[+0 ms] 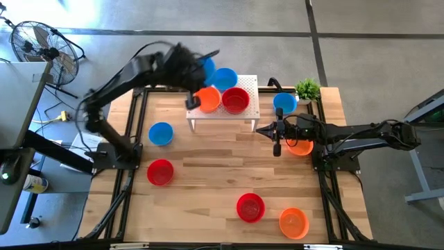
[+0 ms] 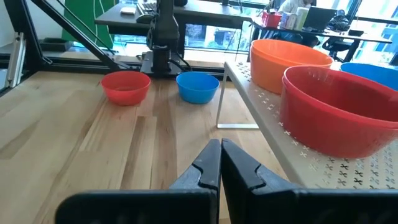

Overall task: Pick & Place Mini bowls
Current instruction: Stack the blue bowl on the blue bowl on the shelf

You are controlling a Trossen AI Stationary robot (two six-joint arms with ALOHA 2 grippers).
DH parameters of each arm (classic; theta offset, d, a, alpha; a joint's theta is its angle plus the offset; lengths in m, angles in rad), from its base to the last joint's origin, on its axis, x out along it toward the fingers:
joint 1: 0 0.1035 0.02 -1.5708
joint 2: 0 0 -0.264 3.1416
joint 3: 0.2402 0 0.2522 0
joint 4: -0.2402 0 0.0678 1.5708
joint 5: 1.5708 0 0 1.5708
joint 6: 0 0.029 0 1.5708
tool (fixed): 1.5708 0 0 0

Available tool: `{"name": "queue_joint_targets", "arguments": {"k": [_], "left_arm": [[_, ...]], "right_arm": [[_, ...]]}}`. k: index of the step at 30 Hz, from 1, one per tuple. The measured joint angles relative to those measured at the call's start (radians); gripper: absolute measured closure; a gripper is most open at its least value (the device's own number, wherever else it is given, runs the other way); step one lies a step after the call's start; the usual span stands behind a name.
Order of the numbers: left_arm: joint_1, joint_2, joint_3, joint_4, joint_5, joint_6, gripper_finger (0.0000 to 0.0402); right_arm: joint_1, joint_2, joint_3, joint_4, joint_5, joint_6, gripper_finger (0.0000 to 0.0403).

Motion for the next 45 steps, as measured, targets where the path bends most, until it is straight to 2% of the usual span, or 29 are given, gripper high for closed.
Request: {"name": "queue_joint_targets", "arguments": {"k": [6, 12, 19, 27, 36, 45], "left_arm": [[0.101, 0.187, 0.159, -0.010, 0.076, 0.142, 0.0400], [0.144, 0.297, 0.189, -0.001, 0.083, 0.220, 0.0401], [0.144, 0.387, 0.189, 0.054, 0.079, 0.269, 0.0401], [0.145, 0.450, 0.188, 0.066, 0.078, 0.292, 0.0401], [0.144, 0.452, 0.188, 0.051, 0.105, 0.293, 0.0400], [0.144, 0.452, 0.188, 0.051, 0.106, 0.276, 0.0352]], "right_arm": [[0.000, 0.000, 0.000, -0.003, 0.000, -0.005, 0.0402], [0.000, 0.000, 0.000, -0.008, 0.000, -0.007, 0.0402], [0.000, 0.000, 0.000, -0.009, 0.000, -0.007, 0.0403], [0.000, 0.000, 0.000, -0.009, 0.000, -0.008, 0.0402], [0.000, 0.000, 0.000, -0.011, 0.000, -0.008, 0.0402], [0.000, 0.000, 0.000, -0.014, 0.000, -0.008, 0.0402]]}}
